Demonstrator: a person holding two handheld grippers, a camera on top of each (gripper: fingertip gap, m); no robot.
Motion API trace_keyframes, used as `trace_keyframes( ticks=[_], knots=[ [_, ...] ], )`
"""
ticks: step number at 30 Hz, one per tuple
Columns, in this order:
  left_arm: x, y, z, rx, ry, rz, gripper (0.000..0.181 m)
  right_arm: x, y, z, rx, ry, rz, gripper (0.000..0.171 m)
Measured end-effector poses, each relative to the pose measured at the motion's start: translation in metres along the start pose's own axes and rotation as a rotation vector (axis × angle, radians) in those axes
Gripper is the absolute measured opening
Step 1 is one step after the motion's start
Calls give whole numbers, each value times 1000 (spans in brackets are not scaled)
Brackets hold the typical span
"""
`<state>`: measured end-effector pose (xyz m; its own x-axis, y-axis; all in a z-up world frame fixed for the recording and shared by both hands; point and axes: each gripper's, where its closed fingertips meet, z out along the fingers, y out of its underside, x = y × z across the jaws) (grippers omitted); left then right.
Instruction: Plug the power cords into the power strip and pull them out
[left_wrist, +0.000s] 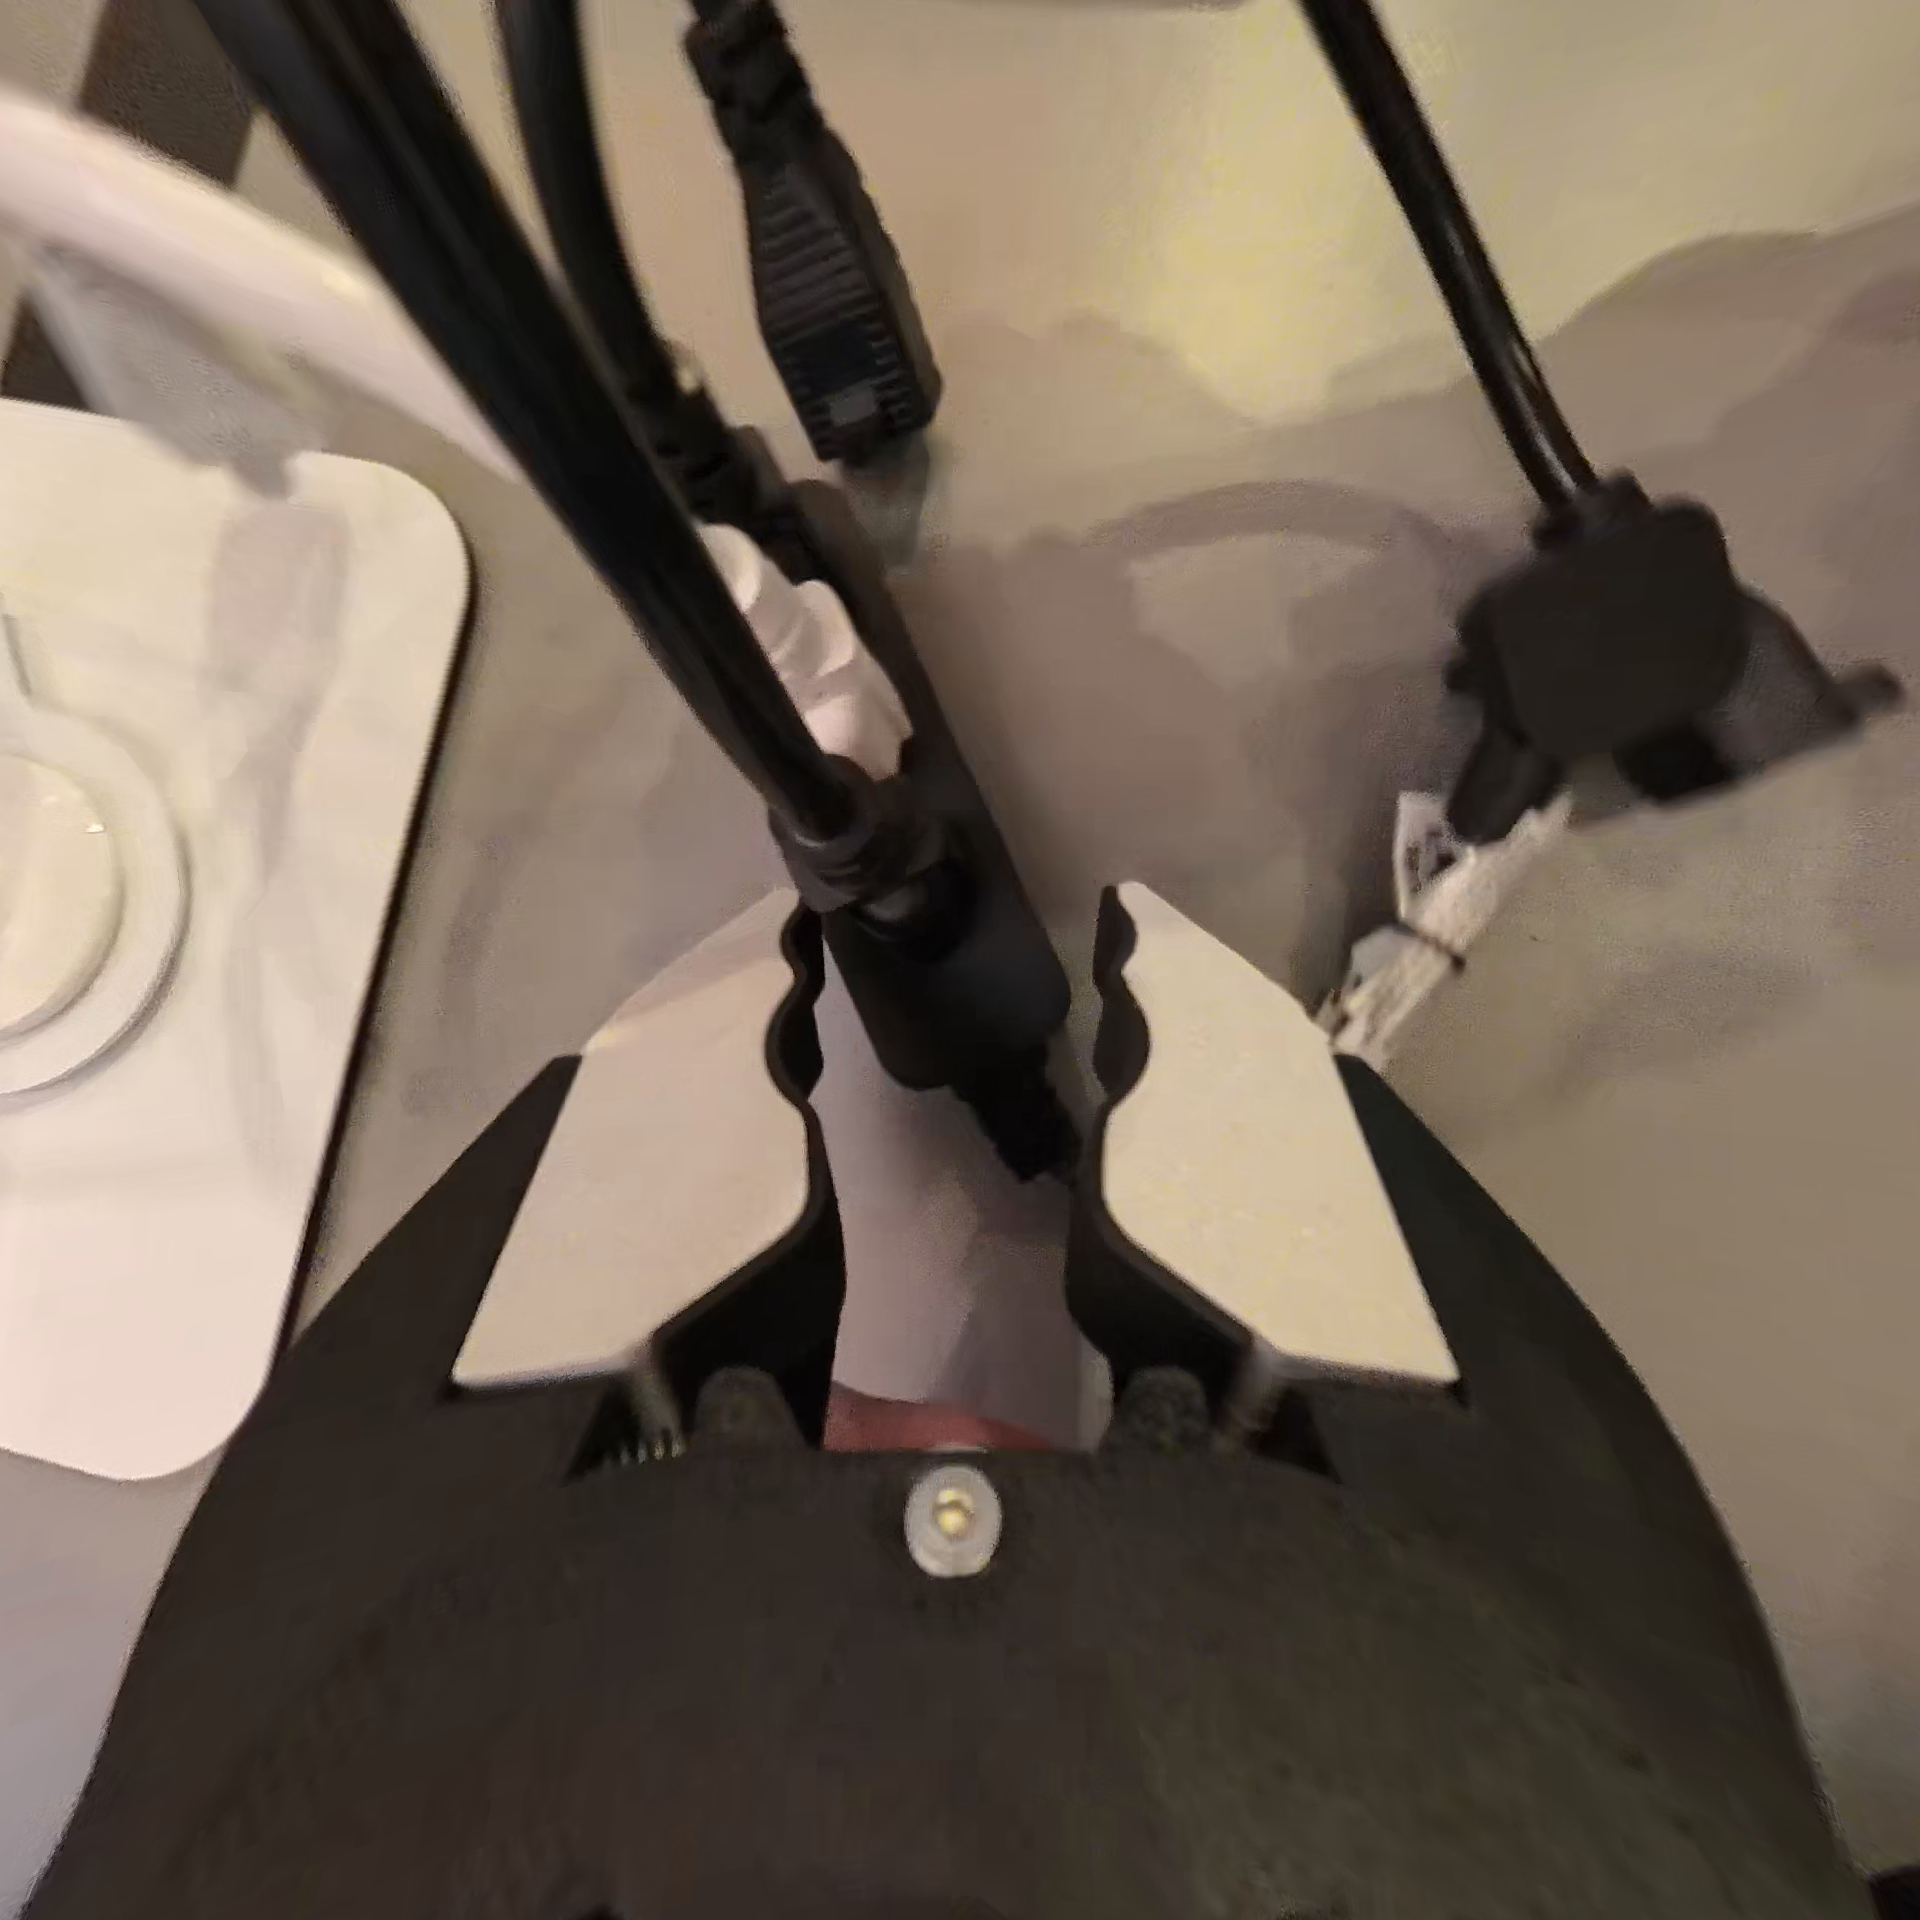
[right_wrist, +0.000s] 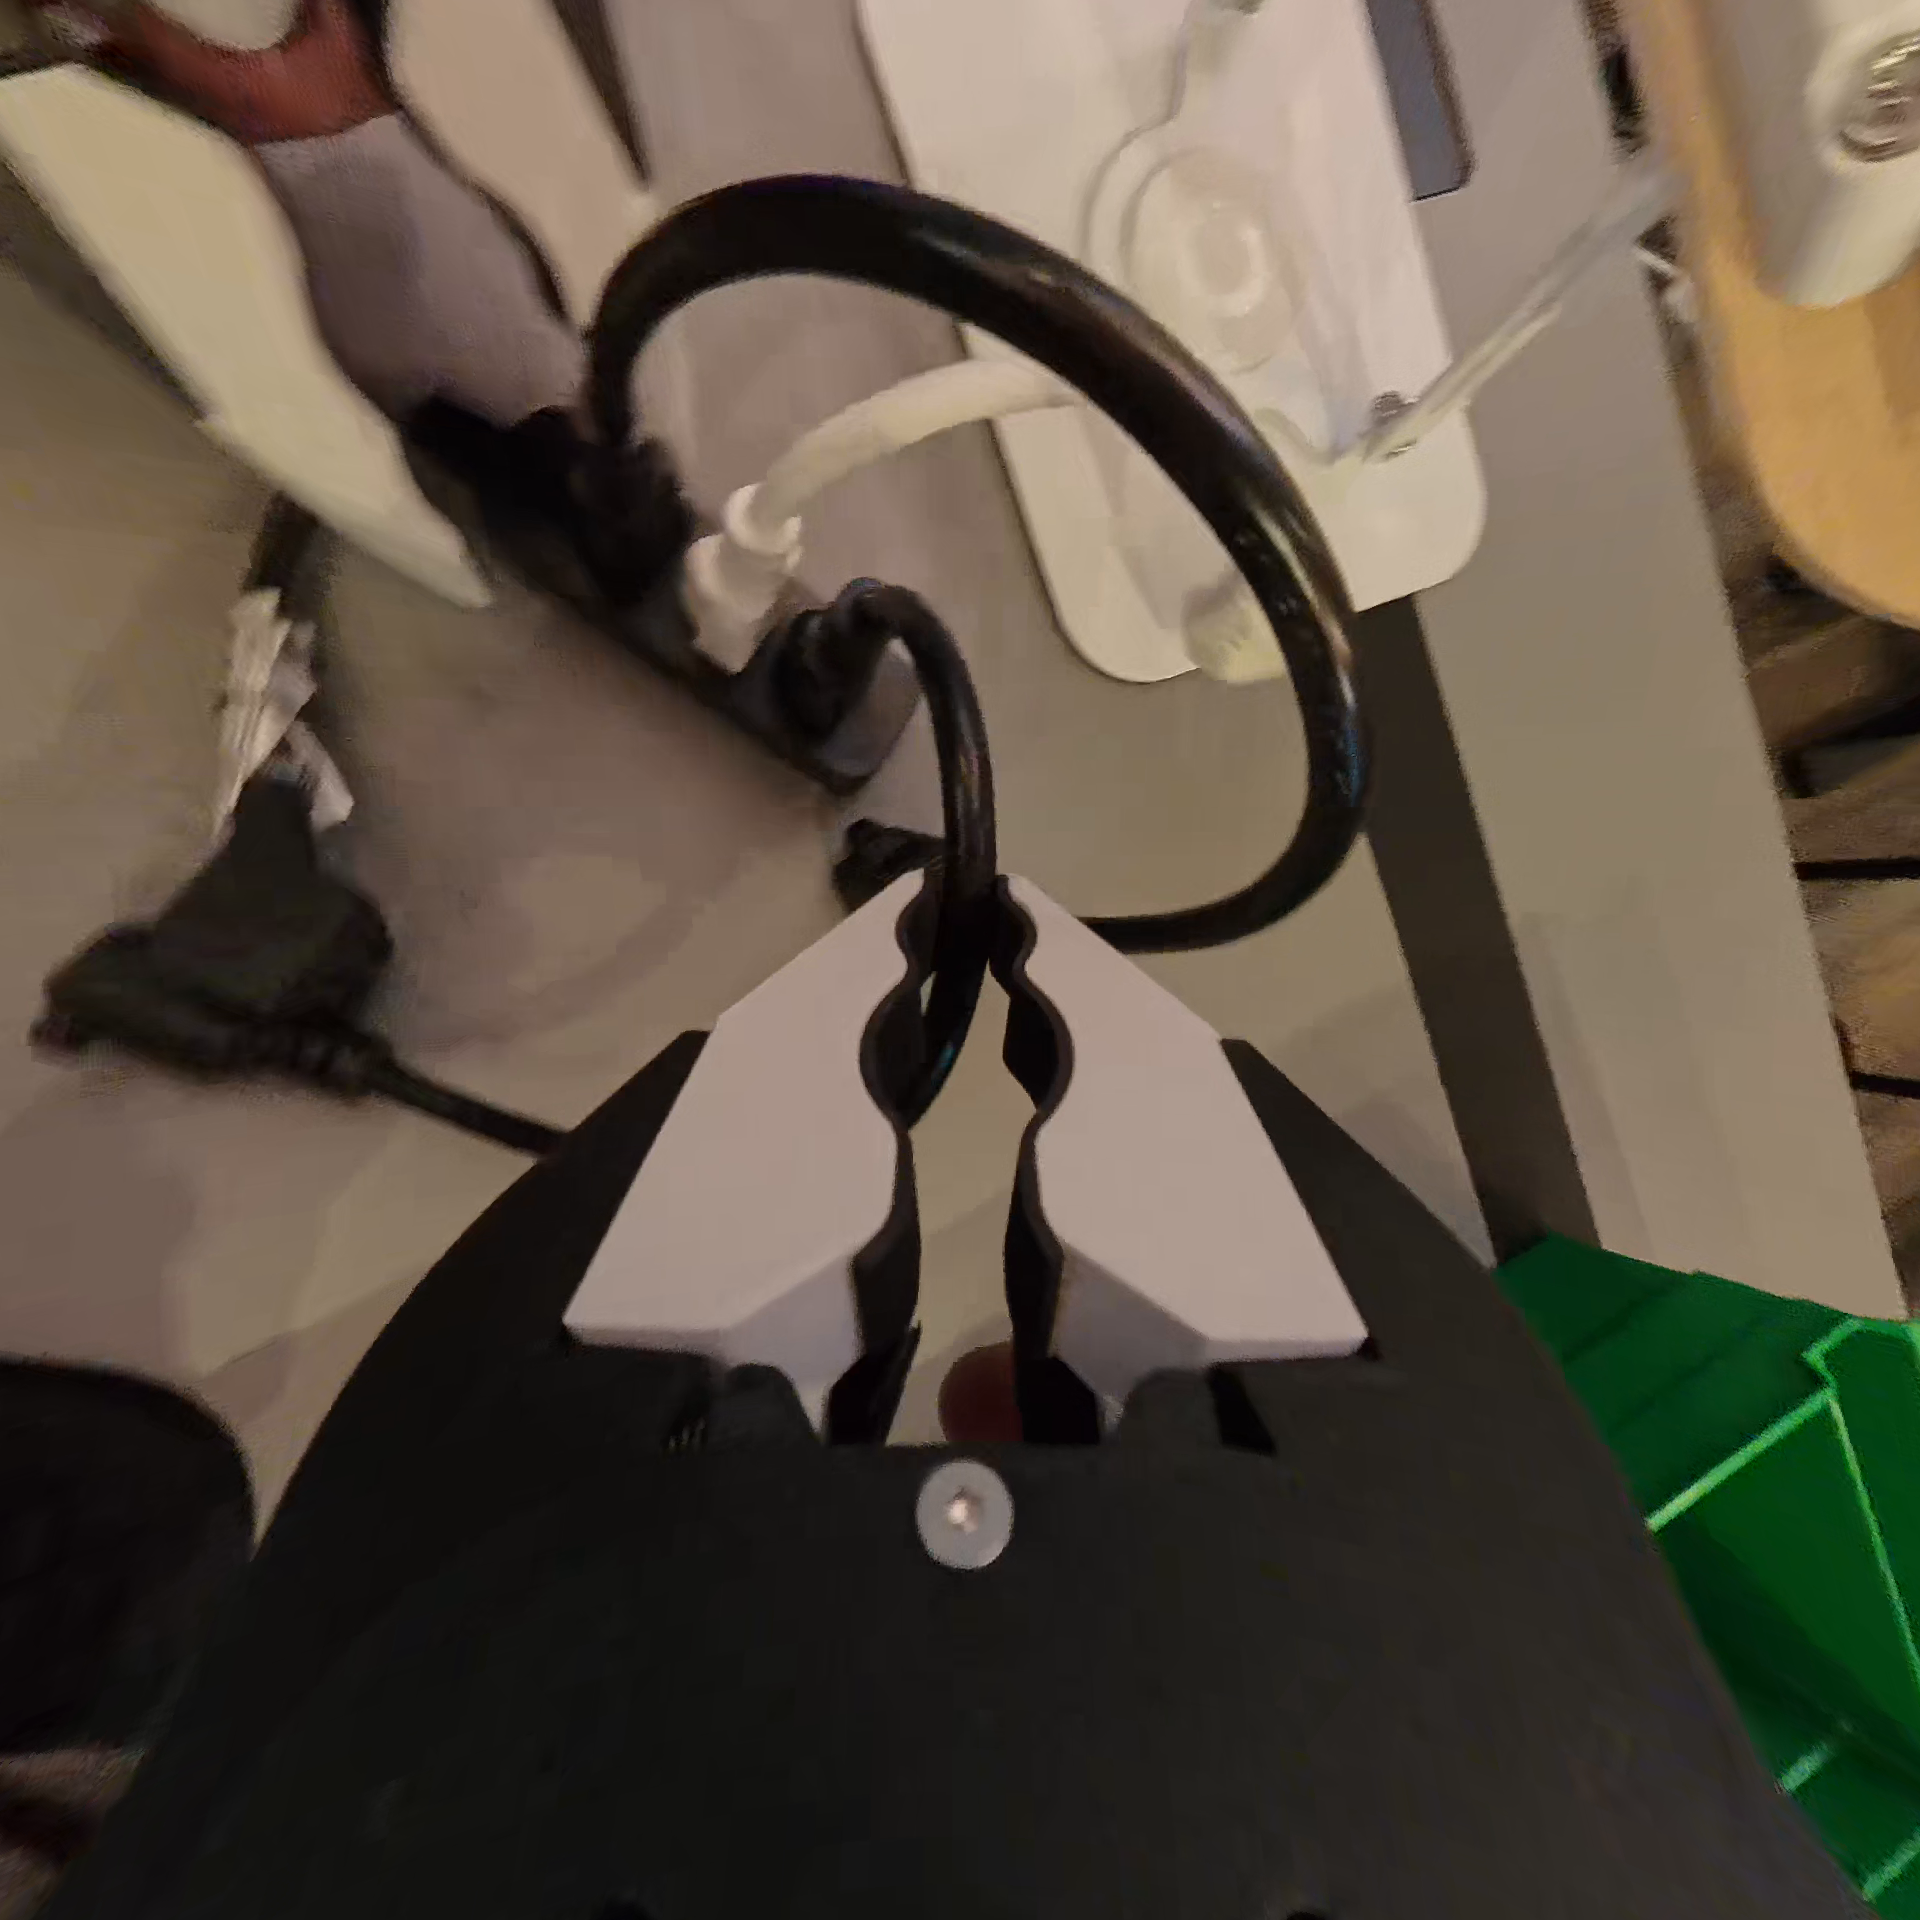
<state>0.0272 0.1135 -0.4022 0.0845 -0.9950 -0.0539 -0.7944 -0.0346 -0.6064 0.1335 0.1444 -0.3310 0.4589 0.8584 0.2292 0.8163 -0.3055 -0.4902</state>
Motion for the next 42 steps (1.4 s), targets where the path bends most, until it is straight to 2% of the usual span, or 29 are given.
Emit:
trace_keyframes(
  ticks=[11, 16, 18, 20, 22, 25, 27, 30, 34, 37, 42],
  knots=[
    [33, 6, -4, -187, 61, 67, 59, 31, -40, 27, 140, 222, -33, 10],
    [42, -3, -3, -150, 100, 92, 60, 34, -40, 32, 160, 224, -25, 14],
    [35, -3, -9, -114, 89, 70, 62, 34, -36, 23, 161, 210, -10, 20],
    [27, -2, -20, -75, 69, 43, 62, 31, -26, 13, 121, 182, -5, 38],
    [14, -1, -29, -32, 31, 10, 62, 24, -22, -4, 108, 152, -10, 41],
    [-2, 1, -30, 8, -13, -25, 61, -25, -35, -24, 147, -62, -35, 44],
    [-12, 0, -22, 42, -31, -67, 62, -62, -48, -25, 150, -182, -99, 59],
    [-29, -1, -7, 98, -67, -146, 59, -80, -63, -6, 90, -188, -96, 73],
    [-38, -3, 4, 132, -98, -181, 60, -79, -65, 29, -3, -153, -4, 66],
    [-37, -5, 9, 136, -97, -178, 61, -70, -61, 47, -52, -98, 13, 41],
    [-41, -3, 9, 141, -113, -185, 65, -69, -67, 51, 25, -115, -81, 28]
  ],
)
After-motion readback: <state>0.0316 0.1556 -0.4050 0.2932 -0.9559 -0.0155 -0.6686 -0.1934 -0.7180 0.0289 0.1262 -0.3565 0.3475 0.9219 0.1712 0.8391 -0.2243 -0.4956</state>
